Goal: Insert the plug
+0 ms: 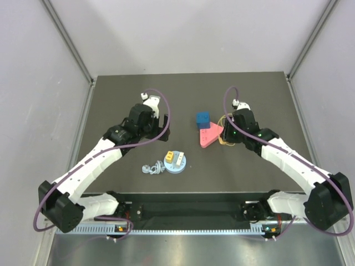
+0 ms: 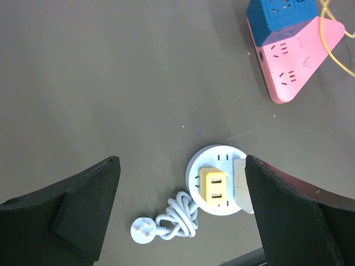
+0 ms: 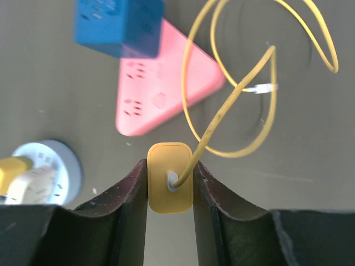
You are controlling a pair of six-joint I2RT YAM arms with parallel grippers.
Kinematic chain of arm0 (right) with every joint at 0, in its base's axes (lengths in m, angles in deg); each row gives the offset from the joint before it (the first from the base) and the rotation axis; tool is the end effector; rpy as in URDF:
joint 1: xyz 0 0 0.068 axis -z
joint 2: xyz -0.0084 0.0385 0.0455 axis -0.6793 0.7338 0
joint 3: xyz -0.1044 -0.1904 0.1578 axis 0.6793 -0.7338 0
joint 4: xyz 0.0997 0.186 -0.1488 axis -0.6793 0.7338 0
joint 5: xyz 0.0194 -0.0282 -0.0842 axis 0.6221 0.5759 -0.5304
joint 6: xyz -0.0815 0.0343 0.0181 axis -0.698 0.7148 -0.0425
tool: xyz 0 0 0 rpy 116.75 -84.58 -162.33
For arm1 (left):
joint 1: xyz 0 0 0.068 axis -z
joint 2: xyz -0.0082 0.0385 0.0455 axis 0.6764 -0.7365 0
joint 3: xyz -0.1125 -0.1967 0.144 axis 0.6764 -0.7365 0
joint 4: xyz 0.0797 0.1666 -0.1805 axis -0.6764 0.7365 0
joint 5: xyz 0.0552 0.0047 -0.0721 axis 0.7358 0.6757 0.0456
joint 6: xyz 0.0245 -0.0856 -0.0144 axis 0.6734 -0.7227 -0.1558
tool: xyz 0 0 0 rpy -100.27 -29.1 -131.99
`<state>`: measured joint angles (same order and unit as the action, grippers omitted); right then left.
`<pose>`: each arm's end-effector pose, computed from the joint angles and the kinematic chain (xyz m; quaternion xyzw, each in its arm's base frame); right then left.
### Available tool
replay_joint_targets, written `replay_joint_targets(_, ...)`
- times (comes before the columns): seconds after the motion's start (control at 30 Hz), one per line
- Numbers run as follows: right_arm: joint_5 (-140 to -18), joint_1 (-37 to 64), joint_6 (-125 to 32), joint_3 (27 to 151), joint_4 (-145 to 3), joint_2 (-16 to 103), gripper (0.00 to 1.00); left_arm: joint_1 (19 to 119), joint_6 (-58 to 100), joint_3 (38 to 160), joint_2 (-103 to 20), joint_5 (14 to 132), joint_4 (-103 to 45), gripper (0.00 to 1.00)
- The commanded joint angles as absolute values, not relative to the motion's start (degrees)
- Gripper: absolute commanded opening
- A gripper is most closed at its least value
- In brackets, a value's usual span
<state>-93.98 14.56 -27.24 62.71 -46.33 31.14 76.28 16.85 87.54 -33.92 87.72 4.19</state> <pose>0.2545 0.1258 0.2254 0.0042 0.9196 0.1278 0.3715 0.2462 -0.1529 0.2897 0.1184 0.8896 -0.1339 0.4203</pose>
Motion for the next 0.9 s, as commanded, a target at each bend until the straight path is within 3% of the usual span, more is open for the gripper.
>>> replay_joint_targets(0.0,-96.7,11.2,-24.4,63.0,-54.5,29.4,0.0,76.1,18.0,86.6,-31.5,88.8,1.9,0.98)
replay_joint_targets(0.4,-105.1,3.5,-23.3,72.0,-55.5,44.5,0.0,76.1,18.5,85.0,-28.9,91.4,2.1,0.98)
replay_joint_targets(0.6,-111.6,0.3,-24.3,82.4,-46.2,54.2,0.0,76.1,18.8,84.3,-28.3,91.4,1.8,0.98)
replay_joint_targets(0.87,-115.1,-1.2,-23.7,85.6,-41.4,58.8,0.0,76.1,18.3,83.4,-26.8,91.7,1.7,0.99)
